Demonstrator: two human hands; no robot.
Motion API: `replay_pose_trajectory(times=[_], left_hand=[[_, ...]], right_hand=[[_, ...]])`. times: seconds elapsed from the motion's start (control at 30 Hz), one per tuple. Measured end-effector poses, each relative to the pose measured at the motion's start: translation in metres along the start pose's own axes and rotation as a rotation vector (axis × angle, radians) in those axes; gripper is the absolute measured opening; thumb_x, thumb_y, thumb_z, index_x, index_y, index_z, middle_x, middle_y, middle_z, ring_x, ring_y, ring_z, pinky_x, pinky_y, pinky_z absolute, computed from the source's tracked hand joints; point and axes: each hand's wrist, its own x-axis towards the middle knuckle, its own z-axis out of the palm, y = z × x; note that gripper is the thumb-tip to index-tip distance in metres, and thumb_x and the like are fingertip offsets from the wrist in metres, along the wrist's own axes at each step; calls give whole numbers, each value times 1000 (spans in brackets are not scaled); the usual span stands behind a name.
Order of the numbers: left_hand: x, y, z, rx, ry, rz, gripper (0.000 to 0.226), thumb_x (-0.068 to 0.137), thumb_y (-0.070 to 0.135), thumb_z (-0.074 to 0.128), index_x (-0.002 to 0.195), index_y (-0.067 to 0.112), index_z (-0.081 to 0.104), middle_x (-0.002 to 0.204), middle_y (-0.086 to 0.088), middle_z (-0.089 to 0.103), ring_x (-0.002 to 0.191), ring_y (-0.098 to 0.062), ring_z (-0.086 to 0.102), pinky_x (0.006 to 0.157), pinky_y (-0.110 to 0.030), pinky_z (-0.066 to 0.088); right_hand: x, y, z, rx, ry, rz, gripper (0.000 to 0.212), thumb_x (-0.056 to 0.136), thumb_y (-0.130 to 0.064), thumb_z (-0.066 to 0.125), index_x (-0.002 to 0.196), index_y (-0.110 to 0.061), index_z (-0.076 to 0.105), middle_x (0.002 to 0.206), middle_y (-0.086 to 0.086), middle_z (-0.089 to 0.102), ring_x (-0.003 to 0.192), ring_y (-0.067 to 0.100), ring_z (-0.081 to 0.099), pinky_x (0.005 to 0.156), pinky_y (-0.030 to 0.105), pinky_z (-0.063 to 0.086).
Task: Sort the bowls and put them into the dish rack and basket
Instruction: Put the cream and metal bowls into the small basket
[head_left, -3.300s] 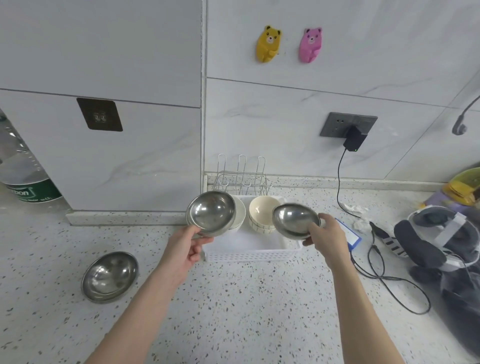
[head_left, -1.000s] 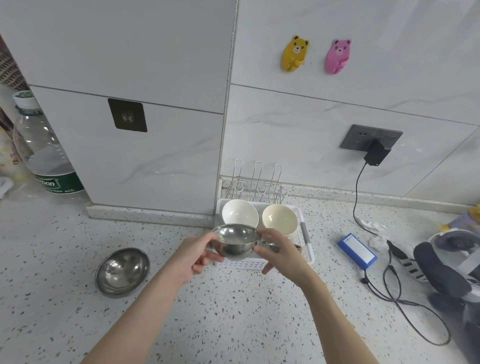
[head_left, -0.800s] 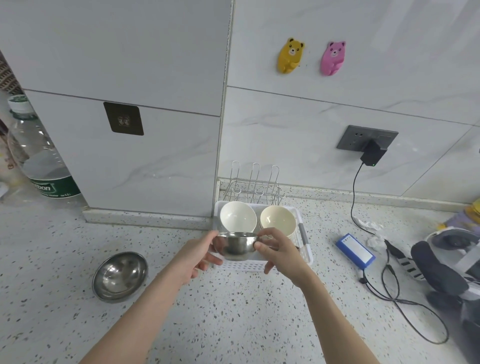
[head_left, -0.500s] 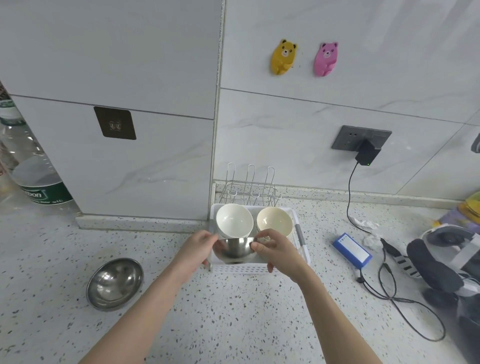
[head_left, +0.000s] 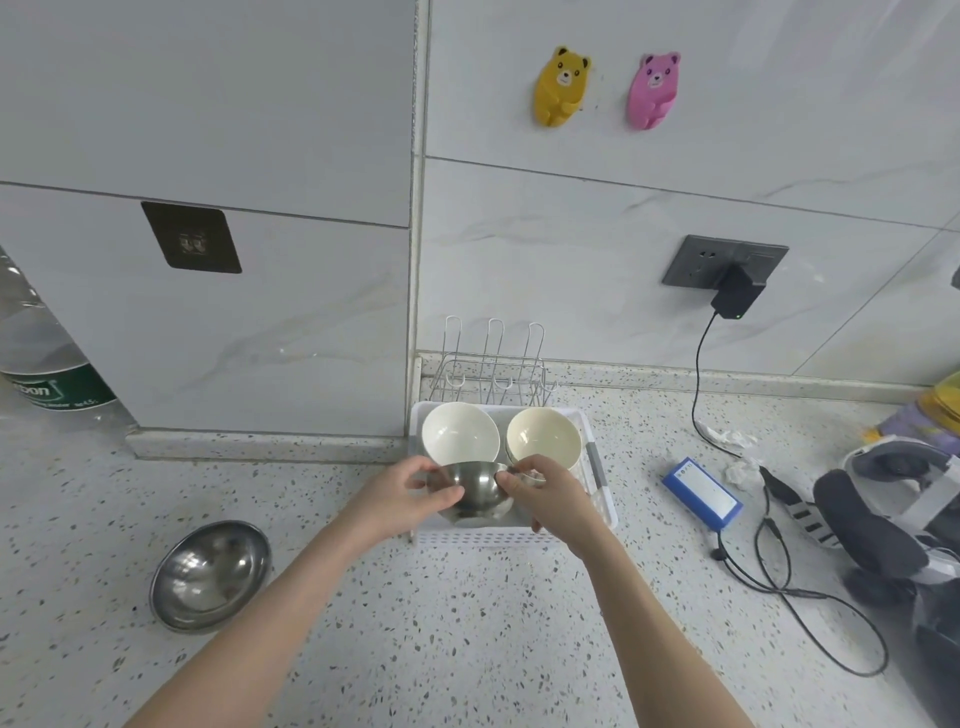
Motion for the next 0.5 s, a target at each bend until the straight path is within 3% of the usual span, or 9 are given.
replay_pose_trajectory(times=[0.03,0.13,0.17,0.27,0.37,0.5], left_hand=[[3,-1,0,33,18,3,58,75,65,69,124,34,57,137,8,57,124,-12,54,99,-44,50],[9,-4,-2,98,9,16,57,75,65,69,122,35,58,141,8,56,119,-12,58,81,-27,50],[12,-5,-3,154,1,21,57,75,65,69,122,35,59,141,8,56,119,-13,58,81,-28,51],[19,-7,-4,397,-24,27,62,75,69,66,127,35,58,141,5,55,125,-15,54,100,-41,49],[21,-10,-5,473,-26,32,59,78,68,63,126,35,58,137,5,55,120,-14,55,97,-37,50],[22,-13,0,415,26,79,51,84,59,63,129,36,57,134,5,54,120,-14,53,99,-37,48]], right_hand=[[3,-1,1,-9,2,4,31,82,-54,67,100,-28,62,76,-2,71,45,8,52,55,28,45],[14,-5,3,-76,-11,17,37,81,-54,68,103,-24,63,72,-6,66,49,8,54,53,26,45],[17,-6,4,-114,-16,19,39,80,-55,68,102,-23,64,72,-6,65,50,8,54,54,27,45],[22,-9,8,-316,31,-7,43,76,-61,68,100,-25,64,76,-11,62,69,10,59,61,27,45],[22,-9,14,-418,84,-35,48,74,-67,66,101,-27,64,86,-11,65,82,13,64,63,27,47],[20,-4,25,-411,86,-11,48,74,-67,66,98,-26,64,90,-11,70,85,12,66,70,30,53]])
